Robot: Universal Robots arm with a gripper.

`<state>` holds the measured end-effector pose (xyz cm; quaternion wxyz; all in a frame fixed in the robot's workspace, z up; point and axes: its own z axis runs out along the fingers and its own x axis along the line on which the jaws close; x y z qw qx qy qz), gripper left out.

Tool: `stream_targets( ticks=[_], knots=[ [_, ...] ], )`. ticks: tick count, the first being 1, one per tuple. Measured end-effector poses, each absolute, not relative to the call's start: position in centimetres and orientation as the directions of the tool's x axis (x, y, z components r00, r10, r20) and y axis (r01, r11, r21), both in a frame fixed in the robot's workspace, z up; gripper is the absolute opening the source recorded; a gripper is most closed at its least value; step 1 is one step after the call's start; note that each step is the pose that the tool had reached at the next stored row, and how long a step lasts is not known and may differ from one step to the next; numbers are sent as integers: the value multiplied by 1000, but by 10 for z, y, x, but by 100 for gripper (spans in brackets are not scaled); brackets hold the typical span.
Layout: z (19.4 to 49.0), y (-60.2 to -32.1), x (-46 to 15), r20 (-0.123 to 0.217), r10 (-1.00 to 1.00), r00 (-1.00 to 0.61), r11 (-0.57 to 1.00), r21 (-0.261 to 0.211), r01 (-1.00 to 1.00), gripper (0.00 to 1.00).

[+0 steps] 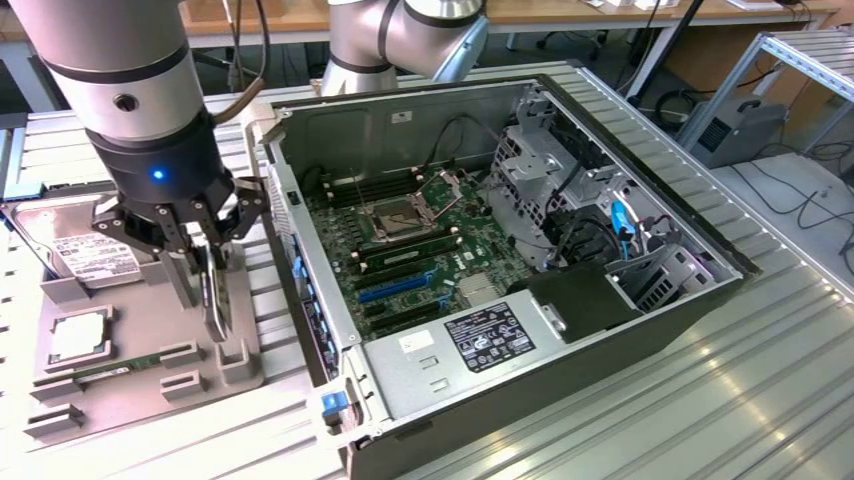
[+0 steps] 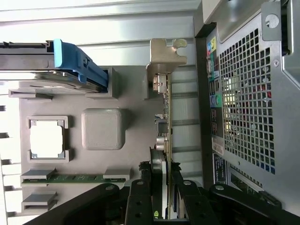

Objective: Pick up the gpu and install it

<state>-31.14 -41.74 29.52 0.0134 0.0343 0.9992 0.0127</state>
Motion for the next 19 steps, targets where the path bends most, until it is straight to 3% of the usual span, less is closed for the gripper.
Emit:
stream_targets(
  ticks=[19],
  knots=[
    [313,-417,-311,-26,69,-997,997,26,68,27]
  ],
)
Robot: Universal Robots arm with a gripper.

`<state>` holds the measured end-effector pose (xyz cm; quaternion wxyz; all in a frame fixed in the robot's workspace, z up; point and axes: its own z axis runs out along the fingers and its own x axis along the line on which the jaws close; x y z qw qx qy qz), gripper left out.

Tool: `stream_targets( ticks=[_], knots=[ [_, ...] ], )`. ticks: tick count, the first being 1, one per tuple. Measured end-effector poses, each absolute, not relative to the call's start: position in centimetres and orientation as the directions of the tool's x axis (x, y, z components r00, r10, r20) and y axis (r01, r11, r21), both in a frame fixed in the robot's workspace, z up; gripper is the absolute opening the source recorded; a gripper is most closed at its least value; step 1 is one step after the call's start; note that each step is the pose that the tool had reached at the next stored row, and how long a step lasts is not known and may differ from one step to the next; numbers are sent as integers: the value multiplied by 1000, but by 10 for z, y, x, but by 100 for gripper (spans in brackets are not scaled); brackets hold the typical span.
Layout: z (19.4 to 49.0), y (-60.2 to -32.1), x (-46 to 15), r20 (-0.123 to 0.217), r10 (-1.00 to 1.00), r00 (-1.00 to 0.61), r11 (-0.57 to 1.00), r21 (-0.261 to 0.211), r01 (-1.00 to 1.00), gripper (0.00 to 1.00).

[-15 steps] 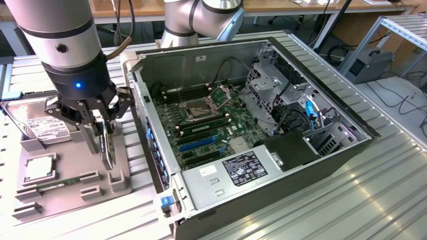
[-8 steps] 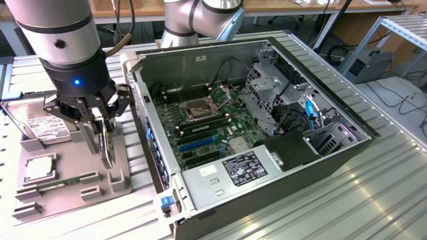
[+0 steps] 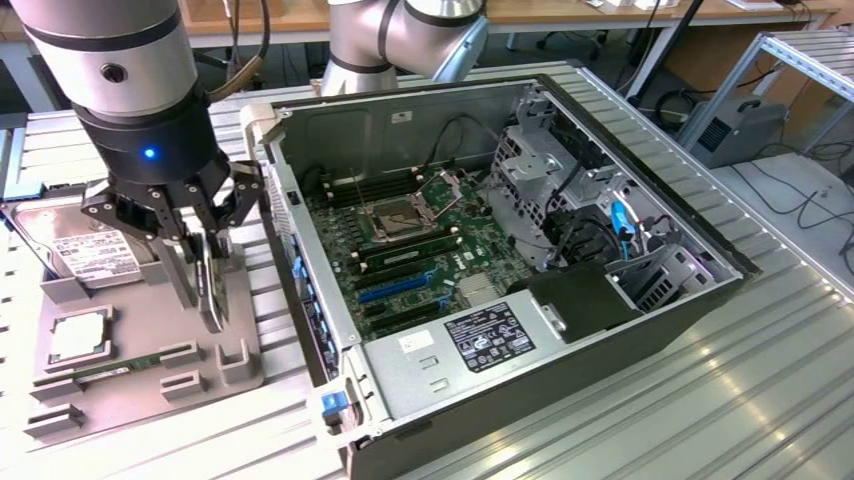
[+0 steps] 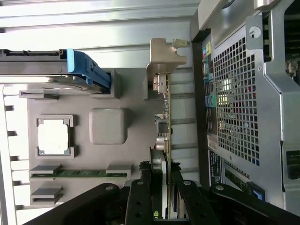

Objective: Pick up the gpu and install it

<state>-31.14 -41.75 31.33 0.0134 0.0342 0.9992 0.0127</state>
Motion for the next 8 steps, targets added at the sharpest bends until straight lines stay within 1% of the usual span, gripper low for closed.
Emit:
stream_targets(
  ticks=[8],
  knots=[
    [320,-417,-311,-26,69,-997,997,26,68,27]
  ],
)
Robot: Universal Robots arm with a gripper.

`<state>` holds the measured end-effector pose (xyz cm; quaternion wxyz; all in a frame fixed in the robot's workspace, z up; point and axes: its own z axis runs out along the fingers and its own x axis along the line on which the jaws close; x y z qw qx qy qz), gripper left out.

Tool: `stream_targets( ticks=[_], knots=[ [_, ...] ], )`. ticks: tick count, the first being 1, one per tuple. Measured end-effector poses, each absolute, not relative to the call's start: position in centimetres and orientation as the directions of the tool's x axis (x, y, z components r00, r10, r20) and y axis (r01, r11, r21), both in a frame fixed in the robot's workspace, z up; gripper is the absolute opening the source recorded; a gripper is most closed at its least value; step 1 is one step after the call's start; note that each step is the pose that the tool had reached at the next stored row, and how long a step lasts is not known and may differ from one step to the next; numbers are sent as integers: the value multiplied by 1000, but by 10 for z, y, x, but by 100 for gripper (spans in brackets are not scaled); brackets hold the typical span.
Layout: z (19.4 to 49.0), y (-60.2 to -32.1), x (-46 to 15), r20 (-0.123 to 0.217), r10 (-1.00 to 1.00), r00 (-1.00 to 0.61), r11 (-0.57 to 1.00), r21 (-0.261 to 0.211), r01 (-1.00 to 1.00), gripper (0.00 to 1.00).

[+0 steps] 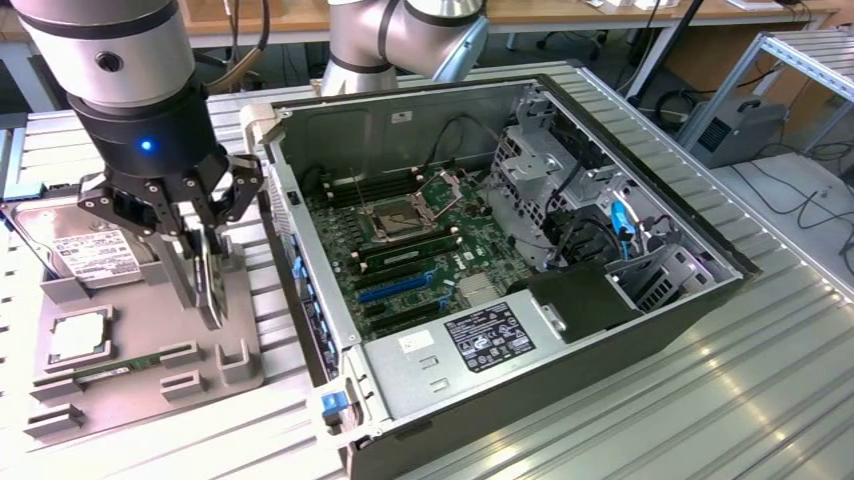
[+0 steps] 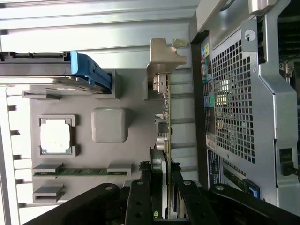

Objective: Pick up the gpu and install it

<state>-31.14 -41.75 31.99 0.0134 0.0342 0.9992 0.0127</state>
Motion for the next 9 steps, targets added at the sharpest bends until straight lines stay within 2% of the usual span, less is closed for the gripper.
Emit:
stream_targets(
  ticks=[9],
  knots=[
    [327,-417,-311,-26,69,-997,997,26,68,27]
  ],
)
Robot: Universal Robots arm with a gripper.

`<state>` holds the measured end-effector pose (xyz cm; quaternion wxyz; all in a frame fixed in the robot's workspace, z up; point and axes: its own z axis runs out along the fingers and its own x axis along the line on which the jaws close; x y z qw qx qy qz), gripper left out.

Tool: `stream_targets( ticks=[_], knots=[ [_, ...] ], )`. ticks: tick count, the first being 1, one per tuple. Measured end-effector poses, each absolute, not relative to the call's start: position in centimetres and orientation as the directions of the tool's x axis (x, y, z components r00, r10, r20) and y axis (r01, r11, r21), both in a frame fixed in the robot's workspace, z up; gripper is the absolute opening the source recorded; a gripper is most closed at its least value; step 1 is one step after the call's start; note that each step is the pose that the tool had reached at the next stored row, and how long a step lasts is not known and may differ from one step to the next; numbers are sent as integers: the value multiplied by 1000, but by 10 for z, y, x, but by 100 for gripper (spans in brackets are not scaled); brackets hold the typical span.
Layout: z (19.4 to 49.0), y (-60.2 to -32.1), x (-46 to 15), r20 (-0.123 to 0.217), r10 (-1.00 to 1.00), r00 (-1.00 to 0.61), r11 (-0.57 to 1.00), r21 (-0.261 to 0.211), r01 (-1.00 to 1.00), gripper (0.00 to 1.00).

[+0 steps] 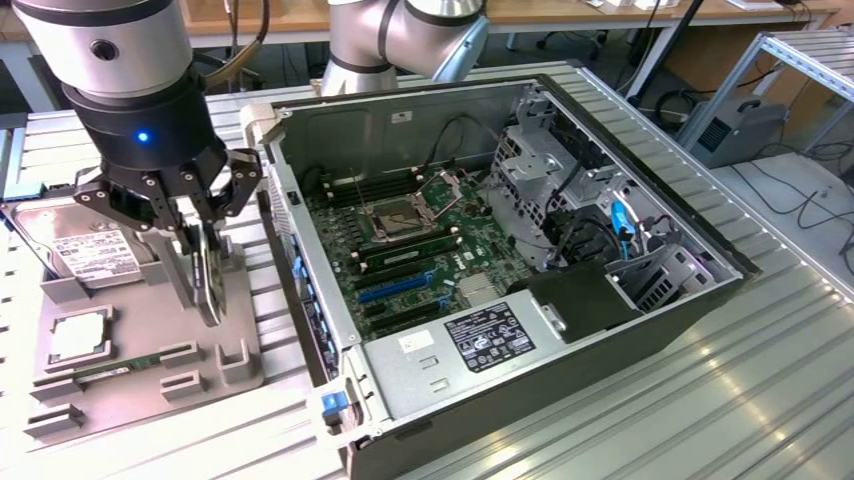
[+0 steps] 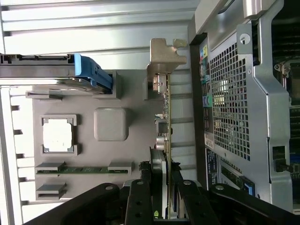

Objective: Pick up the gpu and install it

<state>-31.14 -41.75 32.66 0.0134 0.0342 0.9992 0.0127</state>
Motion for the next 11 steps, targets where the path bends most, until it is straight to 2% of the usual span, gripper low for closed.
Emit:
stream_targets(
  ticks=[11],
  knots=[
    [336,-417,-311,-26,69,-997,997,26,68,27]
  ],
)
